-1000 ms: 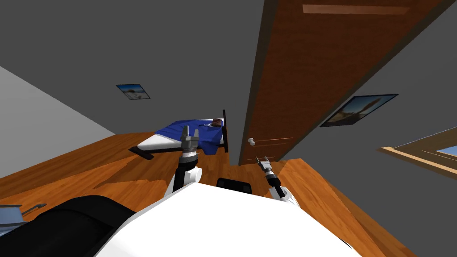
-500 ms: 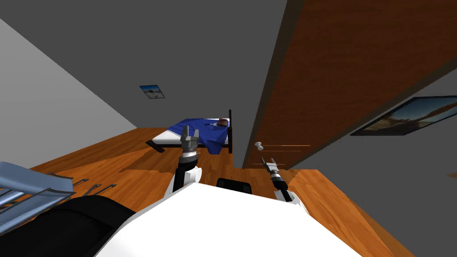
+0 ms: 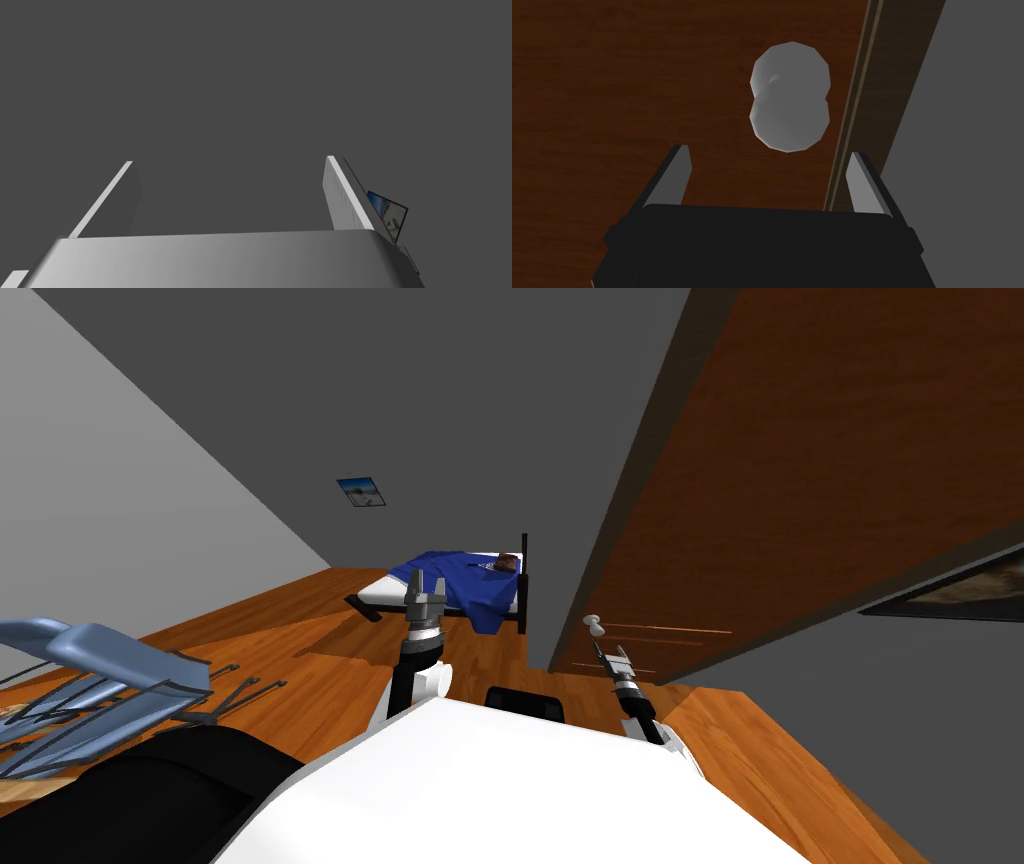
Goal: Pull the door open
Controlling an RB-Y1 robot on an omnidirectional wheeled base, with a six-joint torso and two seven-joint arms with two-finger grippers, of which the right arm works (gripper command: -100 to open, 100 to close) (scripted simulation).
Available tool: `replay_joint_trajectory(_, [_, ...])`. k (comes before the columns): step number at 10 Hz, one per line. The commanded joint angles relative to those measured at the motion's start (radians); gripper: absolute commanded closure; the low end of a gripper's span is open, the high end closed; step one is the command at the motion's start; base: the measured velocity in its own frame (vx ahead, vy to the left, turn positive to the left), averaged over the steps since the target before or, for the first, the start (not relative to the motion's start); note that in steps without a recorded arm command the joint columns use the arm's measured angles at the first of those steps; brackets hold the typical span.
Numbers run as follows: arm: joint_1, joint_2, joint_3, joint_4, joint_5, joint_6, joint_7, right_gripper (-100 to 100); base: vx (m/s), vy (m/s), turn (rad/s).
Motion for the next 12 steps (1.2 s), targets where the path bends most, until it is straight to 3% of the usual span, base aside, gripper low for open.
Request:
replay_joint_trajectory(1, [0.002, -0.009, -0.031, 0.011, -0.001, -0.008, 0.000, -100, 0.045, 0.008, 0.268])
replay_joint_trajectory(3, [0.011, -0.019, -0.077, 0.010, 0.000, -0.013, -0.007, -100, 0.112, 0.014, 0.311])
replay_joint_trajectory(5, [0.011, -0.019, -0.077, 0.010, 0.000, -0.013, -0.007, -100, 0.064, 0.003, 0.041])
replay_joint_trajectory(6, [0.015, -0.024, -0.098, 0.010, 0.000, -0.015, -0.010, -100, 0.051, 0.009, 0.232])
replay_joint_trajectory(7, [0.020, -0.020, -0.087, -0.002, 0.001, -0.009, -0.012, -100, 0.031, -0.002, 0.061])
replay_joint_trajectory(8, [0.020, -0.020, -0.087, -0.002, 0.001, -0.009, -0.012, 100, -0.004, -0.001, -0.059])
replay_joint_trajectory(12, [0.020, -0.020, -0.087, -0.002, 0.001, -0.009, -0.012, 100, -0.005, 0.000, 0.000])
